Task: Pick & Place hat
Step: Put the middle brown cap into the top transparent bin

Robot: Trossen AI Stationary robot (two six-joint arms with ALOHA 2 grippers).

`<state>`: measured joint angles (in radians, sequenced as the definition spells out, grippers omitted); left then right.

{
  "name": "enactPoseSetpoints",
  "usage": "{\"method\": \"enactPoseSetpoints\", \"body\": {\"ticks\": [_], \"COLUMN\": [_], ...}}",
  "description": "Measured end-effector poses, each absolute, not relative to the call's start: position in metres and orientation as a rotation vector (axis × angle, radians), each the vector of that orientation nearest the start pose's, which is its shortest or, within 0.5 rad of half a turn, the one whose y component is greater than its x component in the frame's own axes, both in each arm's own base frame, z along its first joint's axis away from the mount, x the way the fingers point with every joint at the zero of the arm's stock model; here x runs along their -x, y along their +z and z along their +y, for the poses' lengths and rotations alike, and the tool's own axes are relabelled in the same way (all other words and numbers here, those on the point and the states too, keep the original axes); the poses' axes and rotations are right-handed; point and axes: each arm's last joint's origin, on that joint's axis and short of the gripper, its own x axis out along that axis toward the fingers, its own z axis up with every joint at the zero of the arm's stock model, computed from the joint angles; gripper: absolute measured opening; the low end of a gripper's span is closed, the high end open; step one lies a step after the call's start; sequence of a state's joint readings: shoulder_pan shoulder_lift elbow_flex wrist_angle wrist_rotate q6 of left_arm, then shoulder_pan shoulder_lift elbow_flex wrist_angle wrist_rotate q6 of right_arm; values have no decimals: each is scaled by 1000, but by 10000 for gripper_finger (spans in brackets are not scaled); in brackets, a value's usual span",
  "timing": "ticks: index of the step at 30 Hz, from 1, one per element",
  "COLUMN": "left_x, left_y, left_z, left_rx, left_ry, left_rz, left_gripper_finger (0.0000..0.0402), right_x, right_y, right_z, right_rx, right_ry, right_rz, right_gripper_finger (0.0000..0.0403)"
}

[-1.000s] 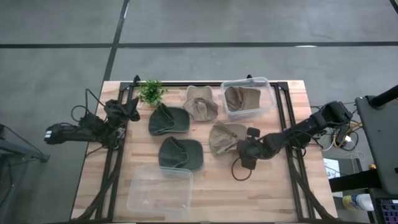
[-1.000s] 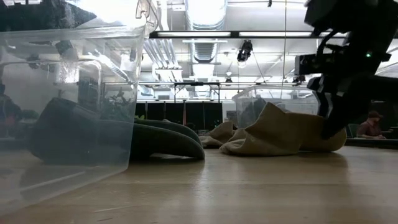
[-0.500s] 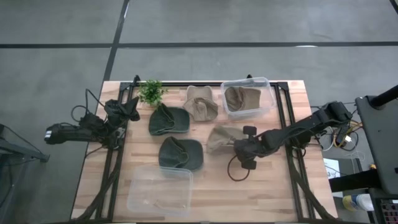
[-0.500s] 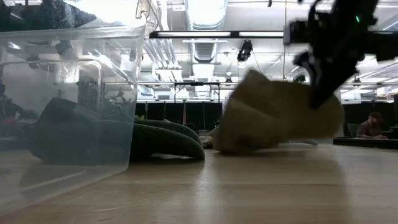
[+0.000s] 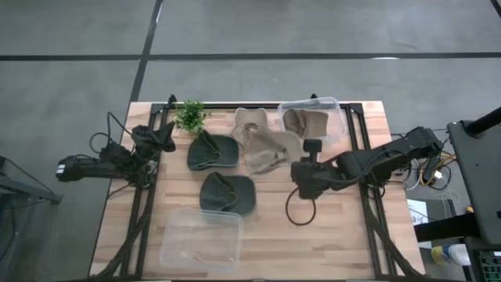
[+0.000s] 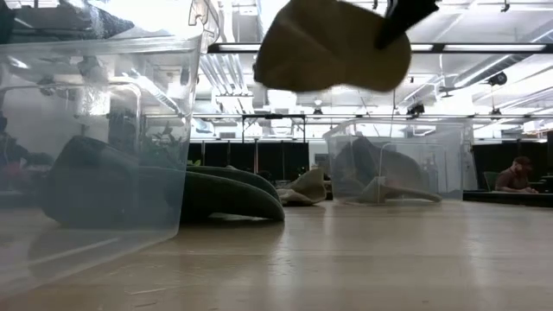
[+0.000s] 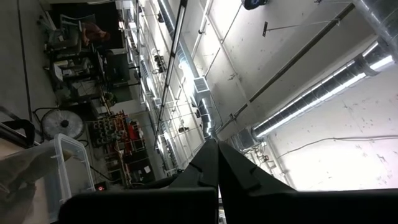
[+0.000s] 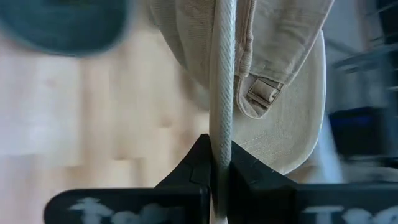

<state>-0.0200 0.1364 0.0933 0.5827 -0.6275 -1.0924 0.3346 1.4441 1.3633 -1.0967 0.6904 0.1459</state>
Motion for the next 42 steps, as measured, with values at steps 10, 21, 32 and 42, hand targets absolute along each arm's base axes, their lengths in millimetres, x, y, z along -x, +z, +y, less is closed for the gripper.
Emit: {"method": "enactPoseSetpoints", "body": {"ticks": [10, 21, 32, 42], "left_x": [-84, -84, -84, -84], "left_y": [236, 236, 235, 235], "left_z": [15, 16, 16, 16], "left_rx": [1207, 1210, 1208, 1215], "left_ry": [251, 263, 272, 269], "left_rz": [-802, -809, -812, -814], "left_gripper_finger": [0, 0, 0, 0], "right_x": [-236, -221, -200, -204], "right_y": [346, 343, 317, 272], "right_z": [38, -1, -15, -20], "right_rx": [738, 817, 820, 854], "right_ry": [-670, -787, -763, -697], "right_rz": [1163, 1310, 1411, 1429], "right_gripper_finger": [11, 12, 12, 13]}}
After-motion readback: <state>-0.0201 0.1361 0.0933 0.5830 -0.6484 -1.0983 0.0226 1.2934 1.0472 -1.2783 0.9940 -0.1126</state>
